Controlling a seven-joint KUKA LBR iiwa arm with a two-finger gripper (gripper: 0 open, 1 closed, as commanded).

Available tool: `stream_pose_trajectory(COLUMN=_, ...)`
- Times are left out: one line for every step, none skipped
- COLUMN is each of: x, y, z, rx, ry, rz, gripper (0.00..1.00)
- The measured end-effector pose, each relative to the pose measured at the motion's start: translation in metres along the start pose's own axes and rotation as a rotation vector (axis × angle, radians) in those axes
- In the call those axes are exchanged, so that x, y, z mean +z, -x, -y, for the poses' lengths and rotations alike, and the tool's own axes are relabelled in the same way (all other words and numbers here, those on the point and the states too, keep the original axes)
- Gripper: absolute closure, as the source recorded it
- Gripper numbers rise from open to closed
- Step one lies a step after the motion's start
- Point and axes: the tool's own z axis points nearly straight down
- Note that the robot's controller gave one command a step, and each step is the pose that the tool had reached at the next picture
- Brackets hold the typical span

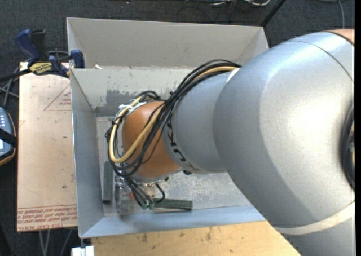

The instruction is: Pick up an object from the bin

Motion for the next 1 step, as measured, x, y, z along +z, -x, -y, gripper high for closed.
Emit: stream_pose_trajectory(x=-0.0019, y=0.0037, z=0.0000, rx=0.002, ry=0.003, rz=0.013, gripper=0.00)
